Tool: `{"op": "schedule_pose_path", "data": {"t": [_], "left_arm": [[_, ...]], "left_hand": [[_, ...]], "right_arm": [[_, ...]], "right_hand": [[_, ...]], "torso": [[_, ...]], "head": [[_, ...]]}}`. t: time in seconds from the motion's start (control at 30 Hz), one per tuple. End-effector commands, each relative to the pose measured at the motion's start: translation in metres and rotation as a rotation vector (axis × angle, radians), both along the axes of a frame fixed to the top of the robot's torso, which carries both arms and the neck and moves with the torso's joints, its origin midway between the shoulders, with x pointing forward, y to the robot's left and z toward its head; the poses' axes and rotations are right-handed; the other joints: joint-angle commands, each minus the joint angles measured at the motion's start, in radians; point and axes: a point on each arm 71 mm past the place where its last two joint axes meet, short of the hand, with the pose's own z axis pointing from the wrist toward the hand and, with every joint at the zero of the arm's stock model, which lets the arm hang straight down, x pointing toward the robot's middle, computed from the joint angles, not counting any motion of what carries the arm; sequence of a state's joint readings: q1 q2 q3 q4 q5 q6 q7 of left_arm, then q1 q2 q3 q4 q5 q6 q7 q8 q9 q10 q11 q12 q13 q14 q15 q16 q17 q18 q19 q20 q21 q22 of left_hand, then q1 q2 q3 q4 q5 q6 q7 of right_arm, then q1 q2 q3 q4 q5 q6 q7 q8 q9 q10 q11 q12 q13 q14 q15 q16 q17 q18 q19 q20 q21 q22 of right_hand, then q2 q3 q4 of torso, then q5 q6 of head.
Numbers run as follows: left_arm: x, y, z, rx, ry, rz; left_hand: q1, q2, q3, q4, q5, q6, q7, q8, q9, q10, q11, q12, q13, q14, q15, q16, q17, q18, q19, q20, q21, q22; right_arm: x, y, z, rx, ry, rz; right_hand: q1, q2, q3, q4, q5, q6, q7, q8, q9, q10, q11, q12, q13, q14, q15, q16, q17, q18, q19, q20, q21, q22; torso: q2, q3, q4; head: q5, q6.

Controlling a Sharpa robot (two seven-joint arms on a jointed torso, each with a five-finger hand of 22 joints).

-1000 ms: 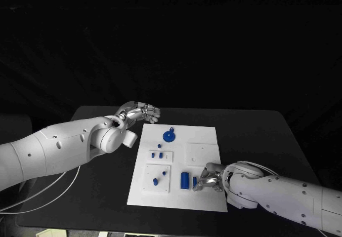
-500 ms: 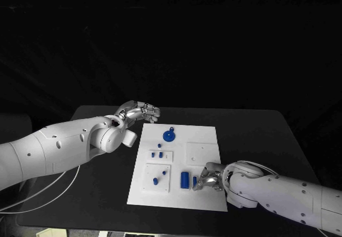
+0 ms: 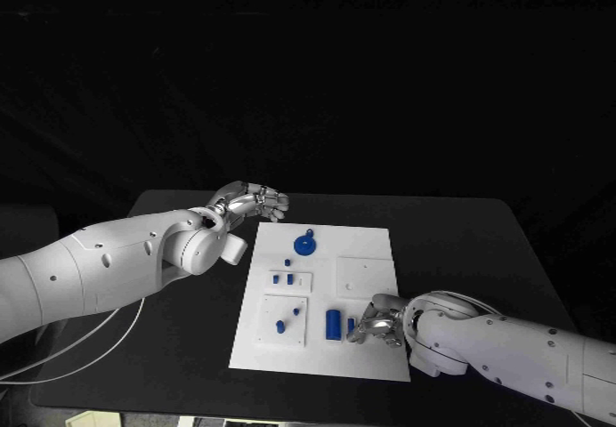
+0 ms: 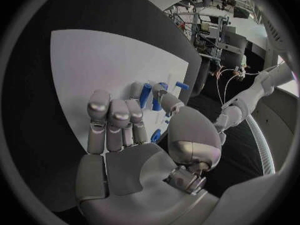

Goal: Assemble the parts on the task board

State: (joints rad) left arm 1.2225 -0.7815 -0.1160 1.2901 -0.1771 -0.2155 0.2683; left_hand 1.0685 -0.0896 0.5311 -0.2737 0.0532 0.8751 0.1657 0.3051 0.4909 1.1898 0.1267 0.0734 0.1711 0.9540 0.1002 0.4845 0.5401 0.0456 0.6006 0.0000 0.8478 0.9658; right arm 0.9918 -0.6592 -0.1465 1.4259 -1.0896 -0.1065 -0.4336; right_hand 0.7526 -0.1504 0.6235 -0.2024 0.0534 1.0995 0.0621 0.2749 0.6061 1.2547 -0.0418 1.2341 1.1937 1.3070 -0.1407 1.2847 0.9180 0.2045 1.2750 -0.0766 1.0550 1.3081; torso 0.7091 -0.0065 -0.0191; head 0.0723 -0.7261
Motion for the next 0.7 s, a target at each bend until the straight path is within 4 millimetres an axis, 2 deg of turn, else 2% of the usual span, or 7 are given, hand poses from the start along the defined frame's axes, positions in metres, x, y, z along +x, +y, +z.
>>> {"op": "schedule_pose_path", "data": {"t": [0.03,0.07,0.17,0.43,0.57,0.6,0.7], "left_arm": [[-0.0004,-0.0024,0.0010,-0.012,-0.001,-0.016],[-0.0004,-0.0025,0.0010,-0.012,-0.001,-0.016],[-0.0004,-0.0026,0.0010,-0.013,0.000,-0.018],[-0.0005,-0.0019,0.0010,-0.012,-0.001,-0.016],[-0.0006,-0.0018,0.0010,-0.012,0.000,-0.016],[-0.0006,-0.0019,0.0010,-0.012,0.000,-0.016],[-0.0006,-0.0017,0.0010,-0.012,0.000,-0.016]], "left_hand": [[-0.011,-0.002,0.000,0.007,-0.002,-0.009,-0.001,0.005,-0.001,-0.003,-0.002,0.000,-0.001,0.009,0.000,-0.005,0.002,0.014,0.001,0.001,-0.006,0.001],[-0.014,-0.002,0.000,0.009,-0.003,-0.009,-0.001,0.005,-0.001,-0.003,-0.001,0.000,-0.001,0.009,0.000,-0.006,0.003,0.014,0.001,0.001,-0.006,0.001],[-0.019,-0.002,-0.002,0.013,-0.003,-0.009,-0.001,0.005,-0.001,-0.003,-0.001,0.000,-0.001,0.009,0.001,-0.008,0.004,0.013,0.001,0.001,-0.007,0.002],[-0.019,-0.003,-0.002,0.012,-0.003,-0.010,-0.001,0.005,-0.002,-0.003,-0.001,0.000,-0.002,0.009,0.001,-0.008,0.005,0.013,0.001,0.001,-0.007,0.002],[-0.018,-0.003,-0.002,0.012,-0.003,-0.010,-0.001,0.005,-0.002,-0.003,-0.001,0.000,-0.002,0.009,0.001,-0.009,0.005,0.014,0.001,0.001,-0.007,0.002],[-0.018,-0.003,-0.002,0.012,-0.003,-0.010,-0.001,0.005,-0.002,-0.003,-0.001,0.000,-0.002,0.009,0.001,-0.009,0.006,0.014,0.001,0.001,-0.007,0.002],[-0.018,-0.003,-0.002,0.012,-0.003,-0.010,-0.001,0.005,-0.002,-0.003,-0.001,0.000,-0.002,0.009,0.000,-0.009,0.006,0.014,0.001,0.001,-0.007,0.002]], "right_arm": [[-0.0028,0.0017,-0.0006,0.053,0.038,0.010],[-0.0032,0.0013,-0.0007,0.061,0.045,0.007],[-0.0036,0.0005,-0.0006,0.065,0.048,0.009],[-0.0040,-0.0049,-0.0011,0.045,0.049,0.016],[-0.0033,-0.0065,-0.0011,0.027,0.037,0.025],[-0.0034,-0.0067,-0.0011,0.024,0.036,0.026],[-0.0035,-0.0064,-0.0011,0.024,0.036,0.027]], "right_hand": [[-0.034,-0.015,-0.015,0.021,-0.001,-0.003,0.006,-0.005,-0.001,0.003,-0.001,-0.005,-0.001,0.001,-0.007,-0.006,0.001,0.057,0.001,-0.001,-0.005,0.008],[-0.051,-0.022,-0.025,0.032,-0.003,-0.003,0.005,-0.005,-0.001,0.002,-0.002,-0.005,-0.001,0.001,-0.007,-0.006,0.001,0.057,0.000,-0.001,-0.005,0.008],[-0.071,-0.022,-0.048,0.034,-0.003,-0.005,0.004,-0.005,0.000,0.000,-0.003,-0.004,0.001,-0.001,-0.009,-0.005,0.003,0.057,-0.002,-0.005,-0.005,0.009],[-0.053,-0.015,-0.074,-0.003,-0.002,-0.006,0.002,-0.005,0.004,-0.002,-0.005,-0.003,0.003,-0.003,-0.011,-0.005,0.005,0.057,-0.006,-0.015,-0.005,0.011],[-0.012,-0.007,-0.065,-0.031,-0.004,-0.006,0.002,-0.004,0.006,0.000,-0.006,-0.003,0.004,-0.002,-0.012,-0.004,0.006,0.057,-0.005,-0.018,-0.004,0.011],[0.013,0.003,-0.058,-0.046,-0.004,-0.006,0.002,-0.003,0.007,0.000,-0.006,-0.002,0.004,-0.002,-0.012,-0.004,0.006,0.057,-0.004,-0.020,-0.003,0.011],[0.051,0.017,-0.044,-0.067,-0.004,-0.005,0.002,-0.003,0.009,0.002,-0.005,-0.002,0.004,-0.002,-0.012,-0.005,0.006,0.057,-0.002,-0.020,-0.003,0.011]], "torso": [[0.000,0.0000,-0.0004],[0.000,0.0000,-0.0004],[0.000,0.0000,0.0000],[0.000,-0.0004,0.0001],[0.000,-0.0005,-0.0006],[0.000,-0.0004,-0.0004],[0.000,-0.0002,-0.0001]], "head": [[-0.001,0.001],[-0.001,0.001],[-0.001,0.001],[0.000,0.000],[0.001,0.000],[0.001,0.000],[0.002,0.000]]}}
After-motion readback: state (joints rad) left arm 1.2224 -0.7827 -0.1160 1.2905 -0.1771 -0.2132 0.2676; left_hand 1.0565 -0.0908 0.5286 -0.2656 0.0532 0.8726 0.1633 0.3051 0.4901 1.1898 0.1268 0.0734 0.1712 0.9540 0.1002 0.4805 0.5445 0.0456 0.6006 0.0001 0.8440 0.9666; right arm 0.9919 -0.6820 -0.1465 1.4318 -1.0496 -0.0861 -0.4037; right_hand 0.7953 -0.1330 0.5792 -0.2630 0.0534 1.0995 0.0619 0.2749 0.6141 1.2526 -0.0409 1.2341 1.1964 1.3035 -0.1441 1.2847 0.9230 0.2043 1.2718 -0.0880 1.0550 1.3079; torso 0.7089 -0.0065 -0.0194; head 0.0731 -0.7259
